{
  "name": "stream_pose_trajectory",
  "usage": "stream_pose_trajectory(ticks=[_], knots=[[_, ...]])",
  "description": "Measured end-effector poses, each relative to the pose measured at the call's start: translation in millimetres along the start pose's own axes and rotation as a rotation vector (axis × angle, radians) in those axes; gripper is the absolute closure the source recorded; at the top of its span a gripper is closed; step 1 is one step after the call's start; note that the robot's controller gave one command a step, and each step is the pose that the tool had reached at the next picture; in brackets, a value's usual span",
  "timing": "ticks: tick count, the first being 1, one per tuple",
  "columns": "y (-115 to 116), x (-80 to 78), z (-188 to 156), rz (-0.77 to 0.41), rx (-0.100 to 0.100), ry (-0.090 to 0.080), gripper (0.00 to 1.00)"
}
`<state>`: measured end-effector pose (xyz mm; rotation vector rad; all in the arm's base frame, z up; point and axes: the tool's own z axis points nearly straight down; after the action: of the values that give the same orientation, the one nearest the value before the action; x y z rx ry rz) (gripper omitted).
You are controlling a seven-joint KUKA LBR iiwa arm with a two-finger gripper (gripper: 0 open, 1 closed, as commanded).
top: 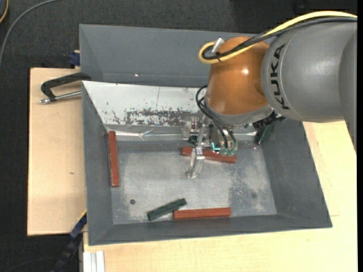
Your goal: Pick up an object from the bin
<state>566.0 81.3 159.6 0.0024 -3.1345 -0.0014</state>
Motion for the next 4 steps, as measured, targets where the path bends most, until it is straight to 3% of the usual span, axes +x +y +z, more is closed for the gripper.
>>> stream_pose_trajectory(ticks=[1, 2, 3, 4], knots=[[-60, -11.8, 90, -0.14, 0.0, -0.013, 0.0], [-93, -39.0, 87, -0.14, 0.002, -0.015, 0.0], [-91, -41.5, 84, -0.141, 0.0, -0.025, 1.0], [-91, -36.7, 88, -0.142, 0.0, -0.007, 0.0]])
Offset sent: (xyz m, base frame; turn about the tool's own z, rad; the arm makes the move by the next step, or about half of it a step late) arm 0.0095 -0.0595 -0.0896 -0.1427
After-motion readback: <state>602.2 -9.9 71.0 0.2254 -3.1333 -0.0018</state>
